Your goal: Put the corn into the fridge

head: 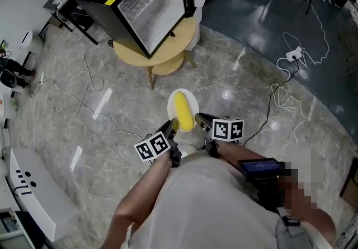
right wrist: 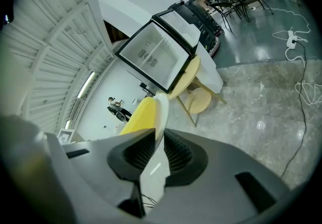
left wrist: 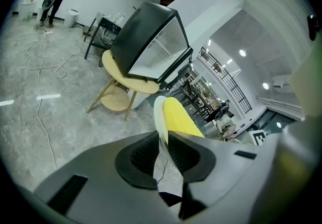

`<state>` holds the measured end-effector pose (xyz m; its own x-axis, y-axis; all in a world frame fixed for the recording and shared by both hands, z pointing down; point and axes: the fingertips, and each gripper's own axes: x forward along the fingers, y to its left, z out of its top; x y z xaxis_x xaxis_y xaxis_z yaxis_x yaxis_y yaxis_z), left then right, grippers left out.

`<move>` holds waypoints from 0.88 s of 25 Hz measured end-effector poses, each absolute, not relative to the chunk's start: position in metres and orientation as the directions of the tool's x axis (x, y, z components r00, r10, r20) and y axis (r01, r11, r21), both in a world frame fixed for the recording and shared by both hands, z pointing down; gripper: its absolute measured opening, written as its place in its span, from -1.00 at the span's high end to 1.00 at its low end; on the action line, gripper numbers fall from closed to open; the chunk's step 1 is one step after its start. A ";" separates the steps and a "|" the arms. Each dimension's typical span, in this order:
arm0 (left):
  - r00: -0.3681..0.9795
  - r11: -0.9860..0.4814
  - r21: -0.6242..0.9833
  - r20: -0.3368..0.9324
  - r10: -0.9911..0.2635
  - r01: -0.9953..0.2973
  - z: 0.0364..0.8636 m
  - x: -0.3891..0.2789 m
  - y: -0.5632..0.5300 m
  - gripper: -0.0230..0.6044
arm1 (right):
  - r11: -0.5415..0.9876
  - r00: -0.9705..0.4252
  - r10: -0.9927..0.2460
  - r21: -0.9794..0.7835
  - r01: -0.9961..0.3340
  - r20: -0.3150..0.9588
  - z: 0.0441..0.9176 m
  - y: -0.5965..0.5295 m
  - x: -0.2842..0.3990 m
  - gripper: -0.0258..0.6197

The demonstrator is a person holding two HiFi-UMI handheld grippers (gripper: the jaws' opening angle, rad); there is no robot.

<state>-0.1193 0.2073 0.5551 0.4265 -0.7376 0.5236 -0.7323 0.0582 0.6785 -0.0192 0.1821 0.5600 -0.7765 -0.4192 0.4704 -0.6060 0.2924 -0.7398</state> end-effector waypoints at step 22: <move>0.371 0.093 0.673 0.512 -0.775 -0.733 0.549 -0.082 0.116 0.73 | 0.352 -0.809 -0.394 -0.742 -0.570 0.435 0.554 0.081 0.018 0.77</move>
<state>-0.0822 0.1162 0.5491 0.3712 -0.7749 0.5116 -0.7333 0.0933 0.6735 0.0178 0.0812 0.5544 -0.8094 -0.3943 0.4351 -0.5704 0.3519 -0.7422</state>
